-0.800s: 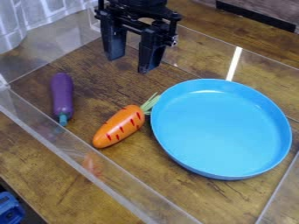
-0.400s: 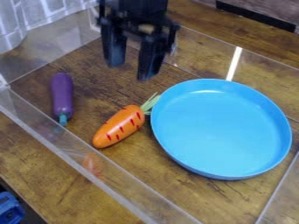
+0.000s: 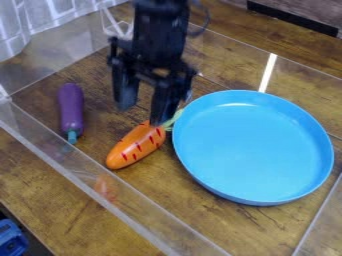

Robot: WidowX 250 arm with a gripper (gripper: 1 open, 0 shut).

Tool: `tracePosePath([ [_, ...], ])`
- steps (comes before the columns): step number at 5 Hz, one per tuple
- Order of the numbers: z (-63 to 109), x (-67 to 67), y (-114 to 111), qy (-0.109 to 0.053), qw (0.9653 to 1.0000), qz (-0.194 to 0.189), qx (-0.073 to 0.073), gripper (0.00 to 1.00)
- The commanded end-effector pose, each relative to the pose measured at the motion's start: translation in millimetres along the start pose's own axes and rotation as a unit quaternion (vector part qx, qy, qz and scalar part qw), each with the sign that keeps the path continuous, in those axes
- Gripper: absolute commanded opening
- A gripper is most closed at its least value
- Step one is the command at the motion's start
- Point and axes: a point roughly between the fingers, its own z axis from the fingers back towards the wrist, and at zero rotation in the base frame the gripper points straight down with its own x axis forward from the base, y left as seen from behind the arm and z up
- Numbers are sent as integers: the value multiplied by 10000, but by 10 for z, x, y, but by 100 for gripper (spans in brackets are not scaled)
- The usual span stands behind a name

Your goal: Move the carrot to the left side

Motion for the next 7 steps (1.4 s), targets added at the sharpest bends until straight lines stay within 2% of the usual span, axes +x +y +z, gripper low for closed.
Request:
tracePosePath([
  [1, -151, 14, 40, -155, 9997, -176, 14, 100],
  [2, -306, 22, 84, -154, 9993, -342, 8, 100],
  [3, -460, -10, 117, -144, 9974, -703, 33, 100],
  [4, -505, 50, 171, -220, 9968, -770, 60, 0],
  [7, -453, 243, 310, -534, 9937, -973, 139, 0],
])
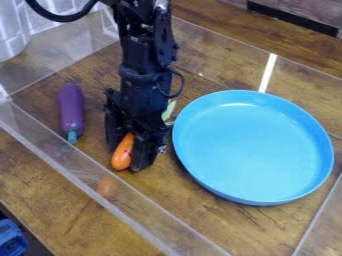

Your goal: Move the carrot to the left side

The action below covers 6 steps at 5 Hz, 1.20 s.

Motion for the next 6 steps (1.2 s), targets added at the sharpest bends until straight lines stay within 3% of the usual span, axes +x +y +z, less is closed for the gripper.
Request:
tracePosePath([
  [1, 79, 118, 165, -328, 9995, 1, 45, 0],
  [3, 71, 206, 280, -484, 9988, -62, -30, 0],
  [6, 46, 214, 398, -422, 9989, 6, -210, 0],
])
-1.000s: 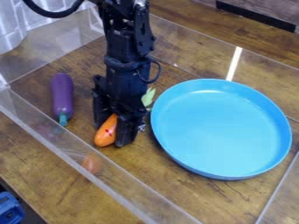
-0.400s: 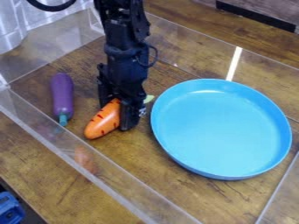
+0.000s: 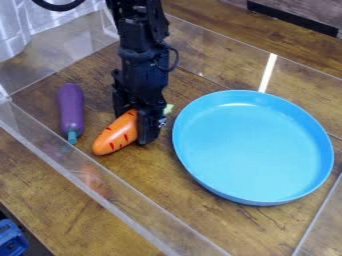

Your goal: Move the carrot to the left side

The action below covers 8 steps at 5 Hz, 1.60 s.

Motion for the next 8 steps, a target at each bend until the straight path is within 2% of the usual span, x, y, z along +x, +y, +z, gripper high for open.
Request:
tracePosePath([
  [1, 19, -35, 131, -17, 9999, 141, -50, 0],
  [3, 7, -73, 165, 17, 9996, 227, -149, 0],
  [6, 221, -55, 237, 111, 9999, 43, 82, 0],
  [8, 438, -18, 323, 85, 9995, -74, 310, 0],
])
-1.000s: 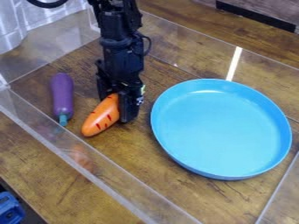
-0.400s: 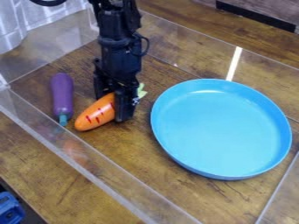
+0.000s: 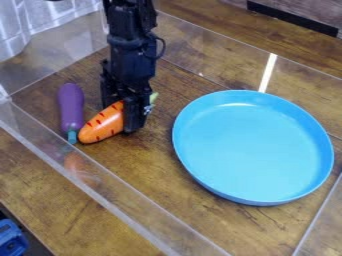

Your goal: Move the carrot to the left side

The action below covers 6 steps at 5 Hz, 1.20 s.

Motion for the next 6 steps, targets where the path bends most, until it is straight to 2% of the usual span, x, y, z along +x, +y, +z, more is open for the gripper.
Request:
tracePosePath([
  [1, 418, 49, 153, -408, 9986, 18, 346, 0],
  [3, 637, 26, 249, -411, 9977, -11, 530, 0],
  [4, 590, 27, 277, -389, 9978, -32, 543, 100],
  [6, 460, 42, 327, -364, 9979, -46, 540, 100],
])
